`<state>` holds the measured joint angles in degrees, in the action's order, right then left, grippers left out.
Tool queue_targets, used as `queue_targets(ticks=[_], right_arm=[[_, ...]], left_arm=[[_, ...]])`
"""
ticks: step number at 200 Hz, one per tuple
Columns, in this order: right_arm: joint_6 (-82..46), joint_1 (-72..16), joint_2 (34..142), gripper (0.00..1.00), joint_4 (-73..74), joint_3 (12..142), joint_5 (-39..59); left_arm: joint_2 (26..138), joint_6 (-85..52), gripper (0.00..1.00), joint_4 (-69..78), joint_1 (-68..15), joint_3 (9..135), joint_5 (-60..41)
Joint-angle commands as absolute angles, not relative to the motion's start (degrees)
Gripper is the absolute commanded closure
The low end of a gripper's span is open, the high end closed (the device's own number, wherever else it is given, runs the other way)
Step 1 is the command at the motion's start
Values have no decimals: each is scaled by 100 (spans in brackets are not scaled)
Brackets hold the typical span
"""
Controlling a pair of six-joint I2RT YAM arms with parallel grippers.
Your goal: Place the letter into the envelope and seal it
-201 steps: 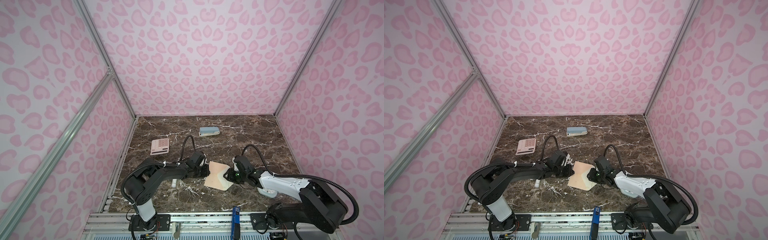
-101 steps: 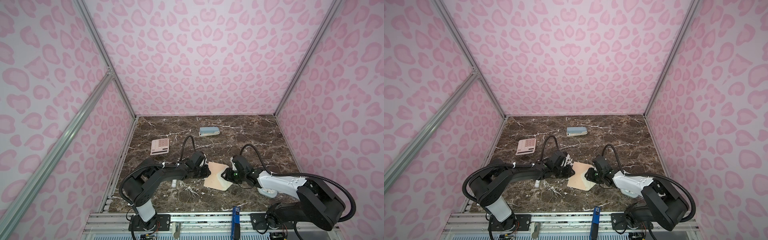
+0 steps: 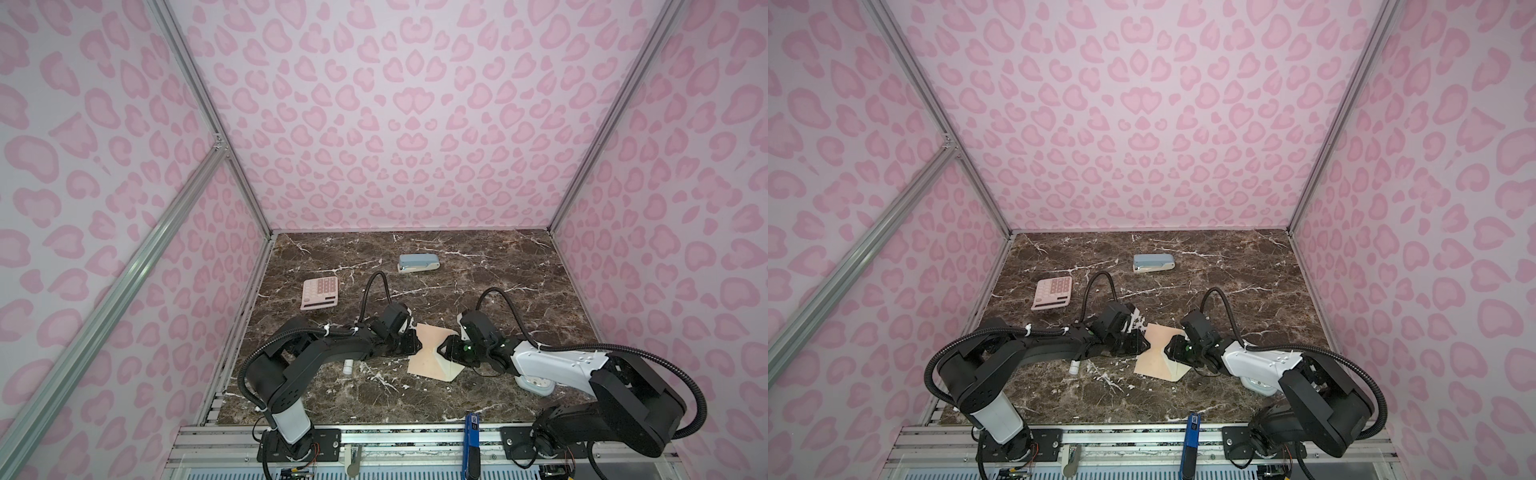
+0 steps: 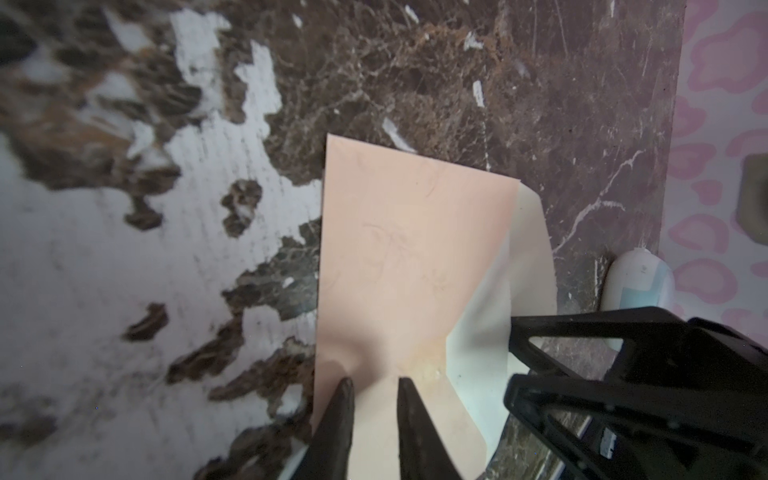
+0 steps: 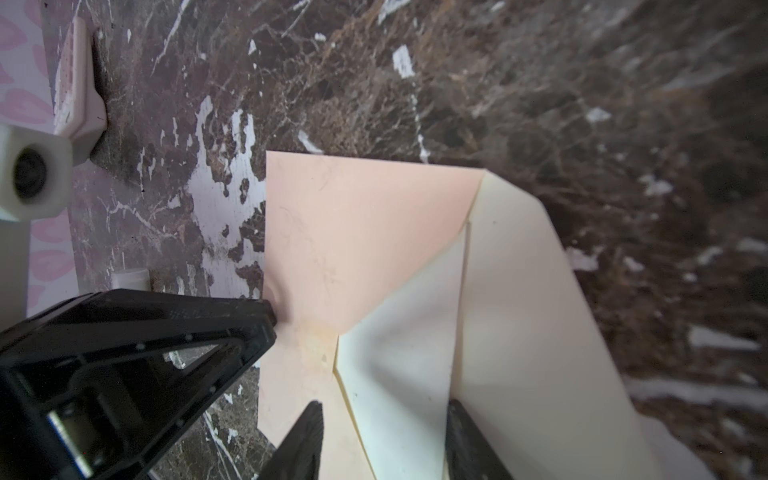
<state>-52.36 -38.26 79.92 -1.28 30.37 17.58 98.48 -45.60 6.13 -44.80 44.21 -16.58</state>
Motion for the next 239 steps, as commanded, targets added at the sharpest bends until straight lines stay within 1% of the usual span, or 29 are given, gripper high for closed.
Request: queue_targets(ticks=[1, 60, 90, 164, 239], right_arm=[[-5341, -3871, 8057, 49, -239, 3046, 1818], [-5551, -3944, 8121, 48, -149, 3059, 1895], [-5625, -3973, 8036, 47, -233, 3073, 1873], [-5327, -3986, 7584, 43, -1347, 3283, 1528], [-5392, -4016, 7701, 47, -1215, 3223, 1703]], left_arm=[[9844, -4570, 76, 7, -4480, 4377, -1479], [9861, -4570, 76, 13, -4482, 4377, -1494], [9854, -4570, 77, 18, -4482, 4366, -1477], [9843, -4594, 77, 7, -4482, 4341, -1468], [9879, -4601, 77, 2, -4479, 4386, -1521]])
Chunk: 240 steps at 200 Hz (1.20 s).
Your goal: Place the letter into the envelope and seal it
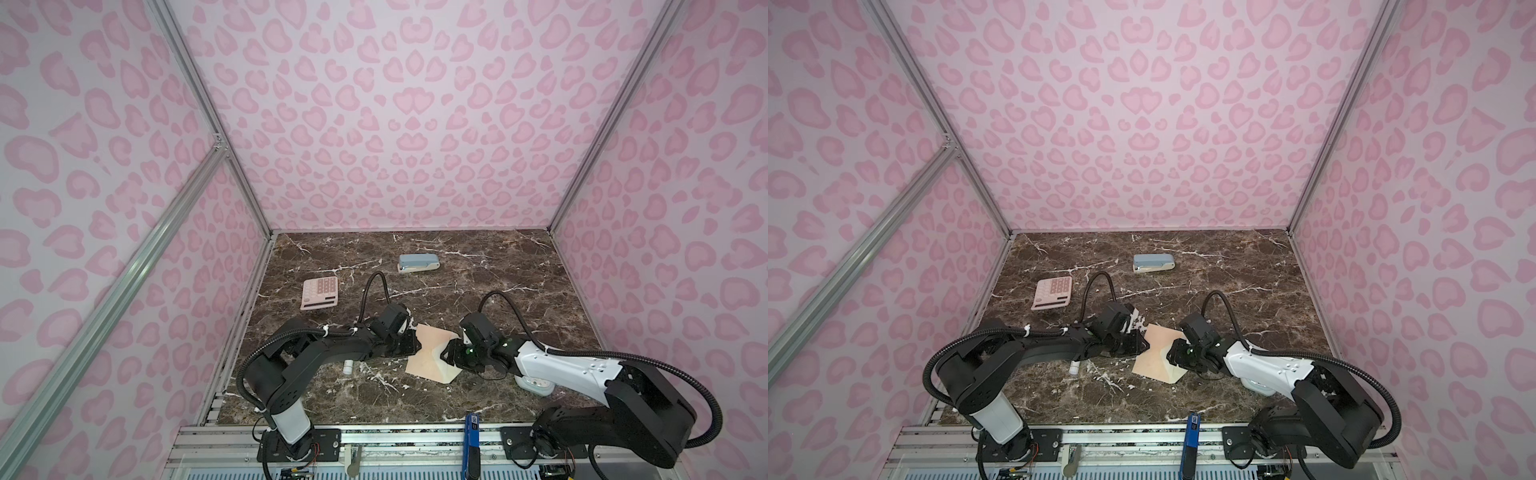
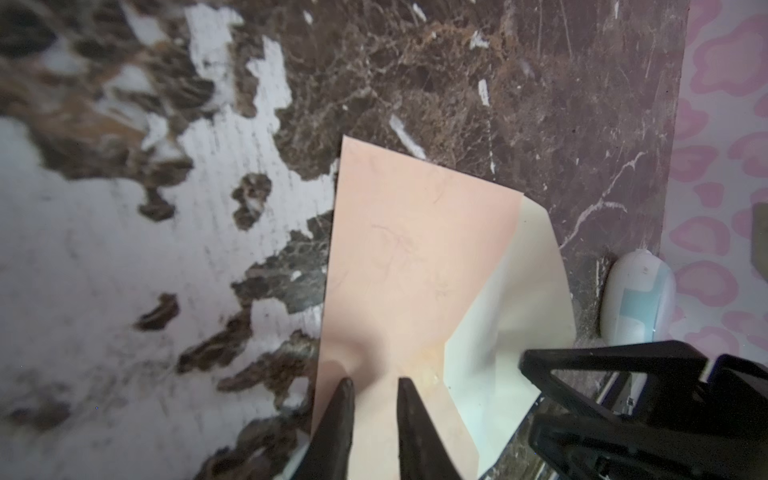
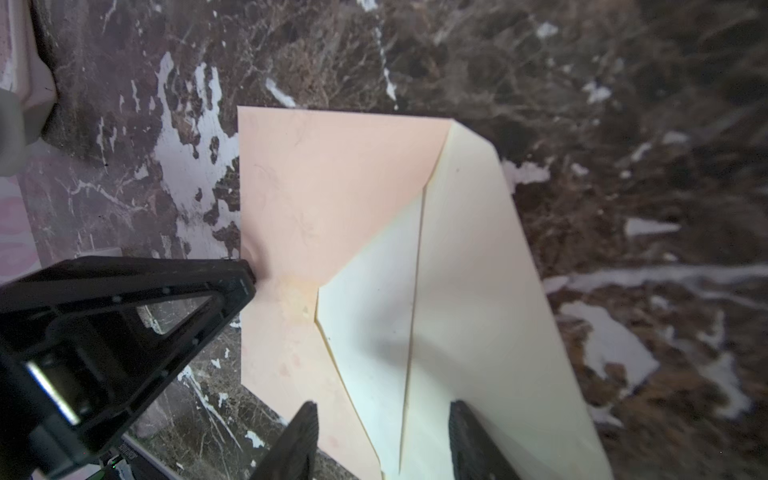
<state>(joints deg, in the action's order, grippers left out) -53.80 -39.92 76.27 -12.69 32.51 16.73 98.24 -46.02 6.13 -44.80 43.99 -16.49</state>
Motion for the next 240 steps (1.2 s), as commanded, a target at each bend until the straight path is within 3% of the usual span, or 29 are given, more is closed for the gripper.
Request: queue_targets(ticks=[1, 240], right_arm=[[-5390, -4017, 7709, 47, -1214, 3224, 1704], [-5792, -4333, 8263, 50, -655, 3416, 1782]], left_arm=[[9879, -4599, 77, 1, -4480, 4386, -1521], [9628, -4614, 75, 7, -4484, 4271, -1547]])
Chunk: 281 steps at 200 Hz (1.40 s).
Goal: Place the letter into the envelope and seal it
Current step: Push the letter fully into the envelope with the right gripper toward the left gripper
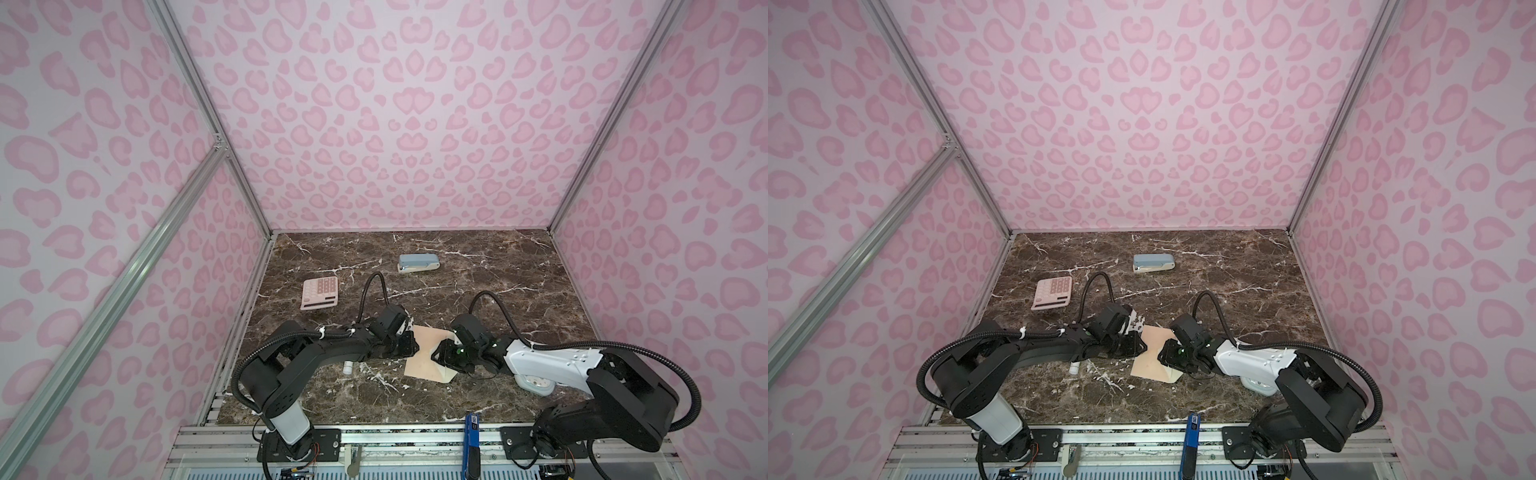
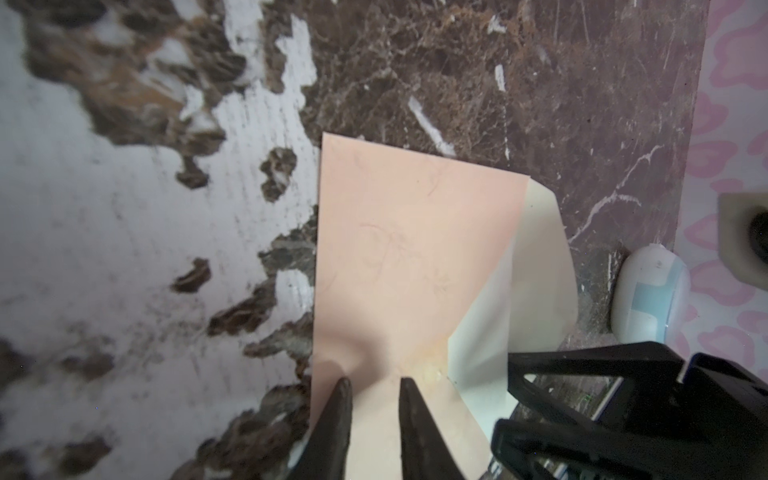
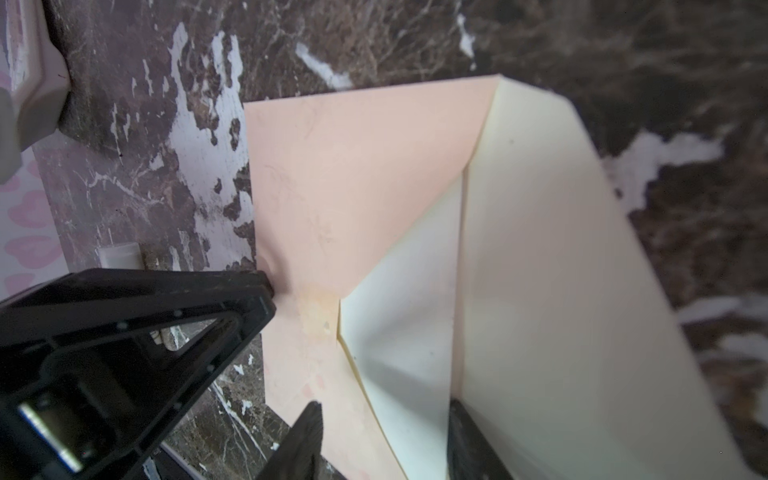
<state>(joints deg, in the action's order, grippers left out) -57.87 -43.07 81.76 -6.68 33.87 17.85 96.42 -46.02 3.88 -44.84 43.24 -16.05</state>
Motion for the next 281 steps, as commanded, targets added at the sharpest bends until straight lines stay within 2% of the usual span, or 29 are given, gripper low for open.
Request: queue_targets(ticks=[1, 73, 114, 138, 144, 189, 234, 281], right_arm=[[-5792, -4333, 8267, 50, -653, 3417, 1787], [-5766, -4377, 8372, 48, -711, 3521, 1785], [-5603, -4381, 8233, 45, -1091, 3672, 1654], [-5515, -4375, 8196, 45, -1256, 3709, 1565], [-5503, -4368, 8207, 44, -1267, 3713, 1556], [-5436, -4351, 8349, 46, -1255, 3790, 1549], [-5350, -4330, 8432, 46, -1329, 3930, 1556], [-5344, -4307, 8488, 46, -1321, 3957, 1591]], left_arm=[[9626, -4610, 75, 8, -4483, 4271, -1547], [9572, -4597, 72, -42, -4489, 4262, -1538], [9399, -4561, 65, -164, -4493, 4276, -1475], [9261, -4542, 65, -257, -4500, 4302, -1416], [9231, -4536, 59, -294, -4500, 4310, -1403], [9098, -4514, 52, -471, -4500, 4350, -1271], [9115, -4448, 52, -681, -4500, 4451, -1098], [9454, -4445, 57, -493, -4489, 4489, -1271]])
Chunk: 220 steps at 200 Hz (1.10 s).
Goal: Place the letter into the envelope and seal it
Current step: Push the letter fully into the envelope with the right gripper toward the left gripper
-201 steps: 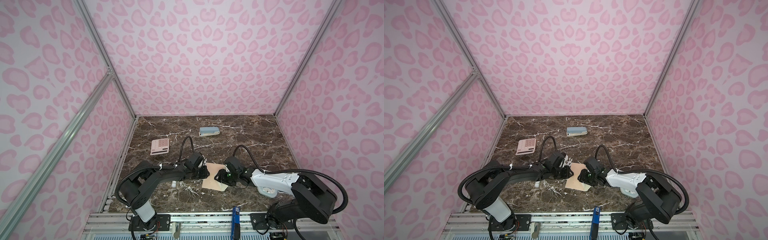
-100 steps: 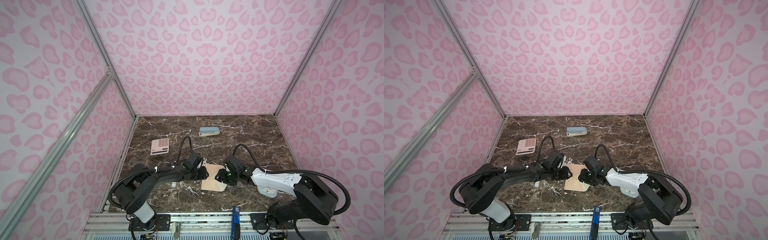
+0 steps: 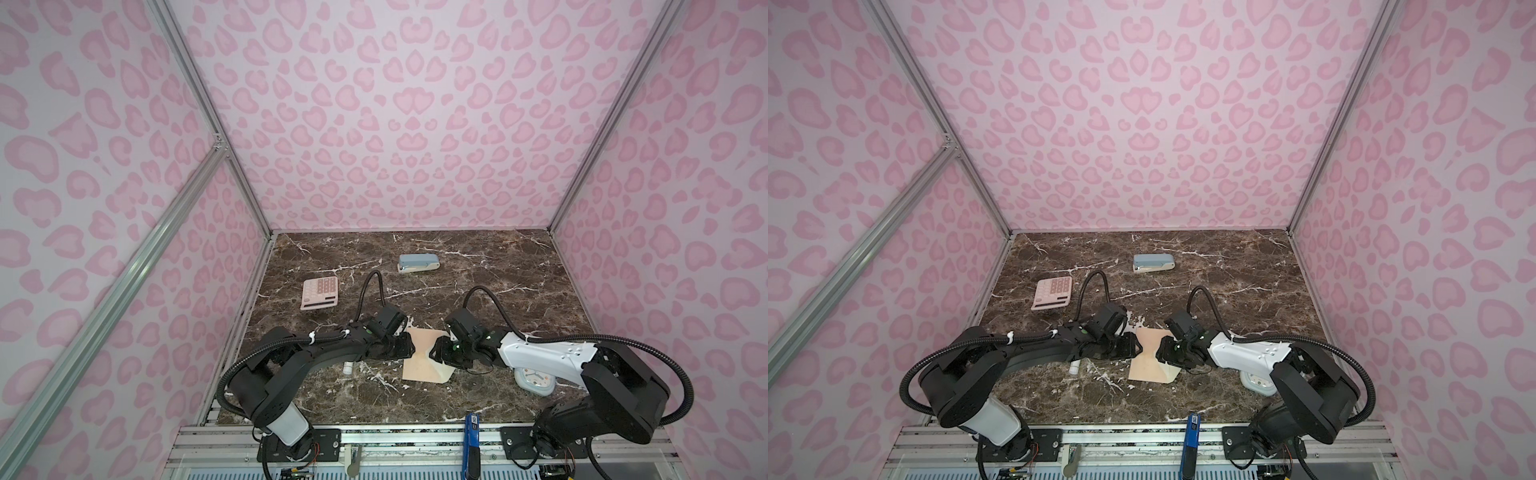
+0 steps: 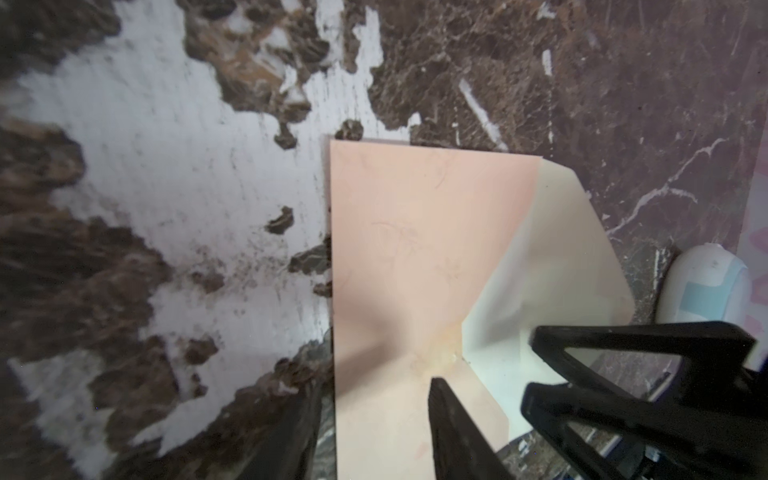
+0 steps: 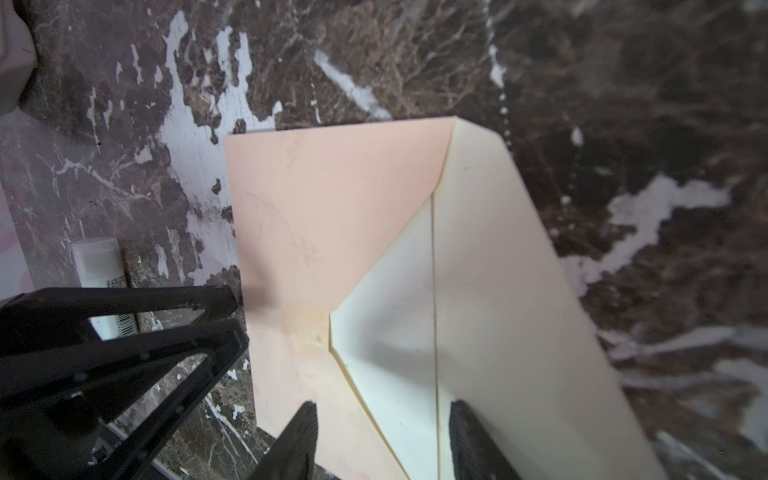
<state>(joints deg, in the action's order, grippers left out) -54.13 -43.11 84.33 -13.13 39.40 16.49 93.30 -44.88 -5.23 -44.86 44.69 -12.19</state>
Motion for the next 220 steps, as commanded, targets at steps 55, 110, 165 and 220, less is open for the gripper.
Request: queue_targets(ticks=[55, 110, 165, 220], right_arm=[[-5351, -4298, 8581, 46, -1236, 4009, 1674], [-5438, -4298, 8610, 46, -1101, 4024, 1749], [-5493, -4306, 8657, 46, -1046, 4061, 1828], [-5191, -4312, 8495, 44, -1684, 4191, 1391]], left_arm=[[9457, -4455, 61, -434, -4485, 4449, -1327], [9405, -4482, 61, -392, -4491, 4368, -1328], [9389, -4498, 61, -351, -4491, 4333, -1327], [9402, -4517, 62, -317, -4488, 4298, -1318]])
